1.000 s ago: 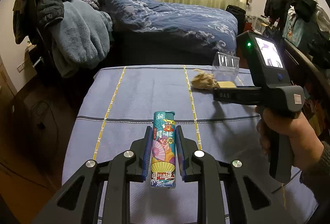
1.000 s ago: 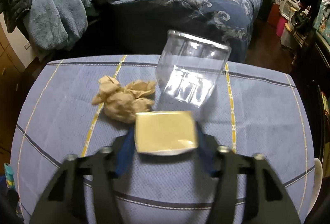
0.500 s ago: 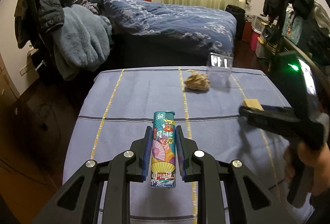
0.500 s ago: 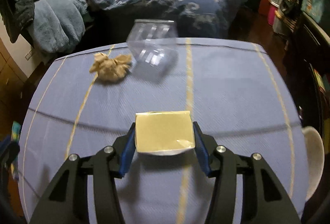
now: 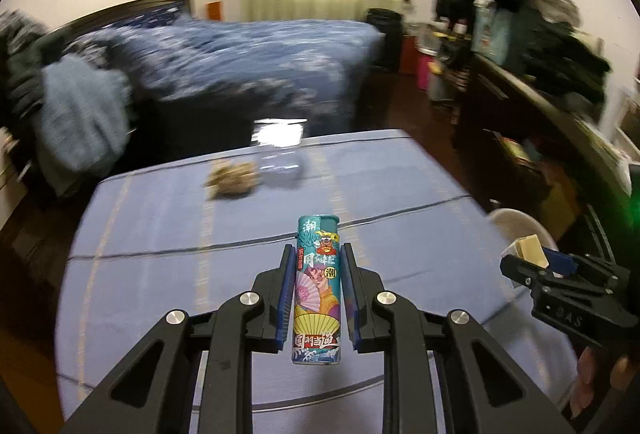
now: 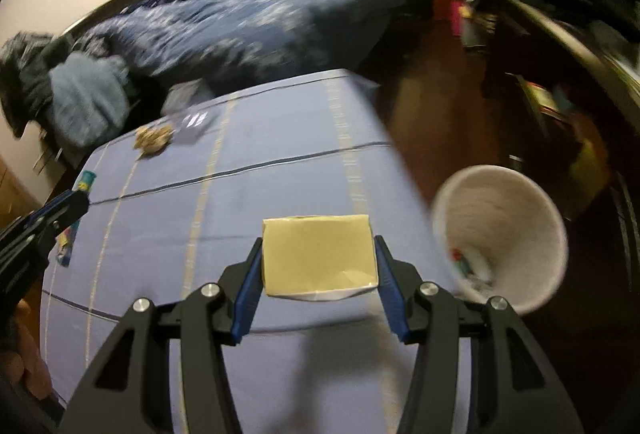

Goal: Collect trash
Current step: 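Carry lighter and sponge over the wastebasket and open both tools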

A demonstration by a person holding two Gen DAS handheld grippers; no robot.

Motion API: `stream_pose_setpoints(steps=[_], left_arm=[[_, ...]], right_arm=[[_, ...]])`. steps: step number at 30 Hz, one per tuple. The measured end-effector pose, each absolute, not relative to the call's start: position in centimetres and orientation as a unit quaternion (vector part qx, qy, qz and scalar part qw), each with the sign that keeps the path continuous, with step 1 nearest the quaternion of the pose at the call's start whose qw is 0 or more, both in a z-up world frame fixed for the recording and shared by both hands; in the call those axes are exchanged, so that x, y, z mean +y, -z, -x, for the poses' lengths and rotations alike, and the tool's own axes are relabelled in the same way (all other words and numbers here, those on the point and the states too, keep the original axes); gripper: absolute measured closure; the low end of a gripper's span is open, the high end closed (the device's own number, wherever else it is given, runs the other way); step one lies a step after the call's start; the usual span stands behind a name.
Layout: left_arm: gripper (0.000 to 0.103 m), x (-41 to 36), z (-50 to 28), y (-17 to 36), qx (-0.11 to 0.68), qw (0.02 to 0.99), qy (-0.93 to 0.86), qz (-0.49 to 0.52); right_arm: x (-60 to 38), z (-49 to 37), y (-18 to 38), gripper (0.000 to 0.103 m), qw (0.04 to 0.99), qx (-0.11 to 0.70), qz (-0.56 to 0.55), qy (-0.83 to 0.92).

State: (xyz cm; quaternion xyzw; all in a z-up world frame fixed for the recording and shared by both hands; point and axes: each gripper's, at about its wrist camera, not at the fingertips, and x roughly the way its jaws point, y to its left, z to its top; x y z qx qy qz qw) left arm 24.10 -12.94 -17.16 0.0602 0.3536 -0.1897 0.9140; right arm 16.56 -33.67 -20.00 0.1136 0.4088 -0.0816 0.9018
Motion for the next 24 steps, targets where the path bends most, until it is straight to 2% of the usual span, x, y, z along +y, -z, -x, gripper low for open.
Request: stream_pose_setpoints(steps=[14, 24], left_arm=[[0.081, -33.5, -22.4, 17.1, 0.338, 0.860, 0.357, -0.139], [0.081, -42.9, -24.4, 19.0, 0.351, 0.828, 0.400, -0.177]], right_arm=[[-49.4, -8.0, 20.2, 0.050, 0.884, 0.372, -0.161, 0.232], [-55.9, -10.4, 23.2, 0.050, 0.878, 0.375, -0.201, 0.219]])
